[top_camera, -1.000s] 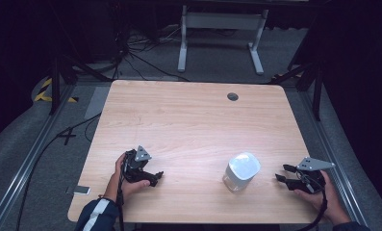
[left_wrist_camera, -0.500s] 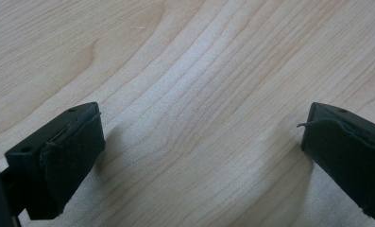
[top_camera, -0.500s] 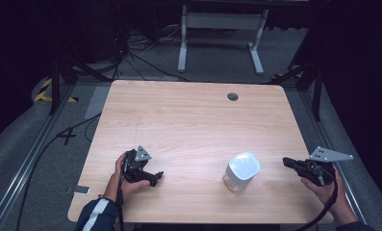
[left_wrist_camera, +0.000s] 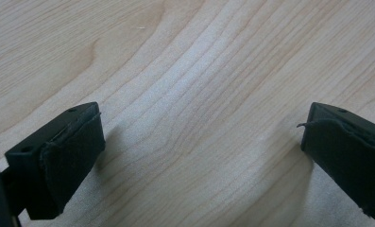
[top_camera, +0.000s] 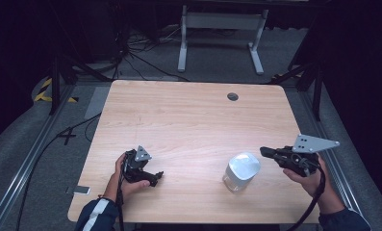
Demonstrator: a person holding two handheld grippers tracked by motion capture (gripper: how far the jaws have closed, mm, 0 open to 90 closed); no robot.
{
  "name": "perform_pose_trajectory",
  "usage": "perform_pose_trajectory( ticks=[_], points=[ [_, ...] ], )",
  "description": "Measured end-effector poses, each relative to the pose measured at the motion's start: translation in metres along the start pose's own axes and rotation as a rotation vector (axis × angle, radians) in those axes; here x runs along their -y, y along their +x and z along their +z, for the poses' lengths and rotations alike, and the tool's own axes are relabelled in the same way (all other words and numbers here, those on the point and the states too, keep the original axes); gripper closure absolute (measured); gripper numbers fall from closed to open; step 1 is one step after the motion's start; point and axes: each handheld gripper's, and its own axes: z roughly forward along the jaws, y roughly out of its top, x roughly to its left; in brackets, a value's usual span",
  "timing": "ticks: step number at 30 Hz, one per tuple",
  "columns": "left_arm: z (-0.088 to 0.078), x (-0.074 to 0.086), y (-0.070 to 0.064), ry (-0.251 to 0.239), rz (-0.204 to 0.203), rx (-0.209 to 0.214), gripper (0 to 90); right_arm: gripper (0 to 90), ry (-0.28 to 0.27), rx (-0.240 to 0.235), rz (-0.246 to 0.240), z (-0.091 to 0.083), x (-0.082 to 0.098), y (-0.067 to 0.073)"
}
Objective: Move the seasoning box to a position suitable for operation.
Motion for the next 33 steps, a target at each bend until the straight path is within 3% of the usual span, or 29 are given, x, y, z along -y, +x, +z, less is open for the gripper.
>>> perform_pose_trajectory(
  ticks=[2,5,8,17,20,21,24,28,29,30,33],
  points=[
    [0.000,0.000,0.000,0.000,0.000,0.000,0.4,90.0,0.019,-0.011,-0.023,0.006,0.000,0.005],
    [0.000,0.000,0.000,0.003,-0.004,0.003,0.4,90.0,0.030,-0.029,-0.008,0.010,0.003,0.005],
    [0.000,0.000,0.000,0.000,0.000,0.000,0.4,90.0,0.052,-0.019,-0.023,0.013,0.004,0.005],
    [0.000,-0.001,-0.003,-0.001,-0.015,-0.005,1.4,90.0,0.075,-0.017,-0.008,0.022,0.012,0.001],
    [-0.002,-0.002,-0.008,-0.011,-0.008,0.002,10.2,90.0,0.066,-0.017,0.005,0.021,0.014,-0.001],
    [-0.002,-0.004,-0.012,-0.021,-0.001,0.008,17.1,90.0,0.060,-0.018,0.007,0.021,0.015,-0.001],
    [-0.002,-0.013,-0.026,-0.025,0.076,0.033,34.4,90.0,0.050,-0.016,0.013,0.021,0.017,-0.003],
    [-0.003,-0.030,-0.045,-0.093,0.118,0.103,46.8,90.0,0.050,-0.006,0.013,0.021,0.018,-0.004],
    [-0.003,-0.030,-0.045,-0.093,0.118,0.103,50.7,90.0,0.052,-0.002,0.014,0.021,0.019,-0.004],
    [-0.004,-0.043,-0.059,-0.132,0.144,0.160,56.1,90.0,0.052,0.003,0.015,0.021,0.020,-0.004],
    [-0.007,-0.057,-0.071,-0.165,0.175,0.192,67.1,90.0,0.051,0.003,0.021,0.022,0.021,-0.005]
  ],
)
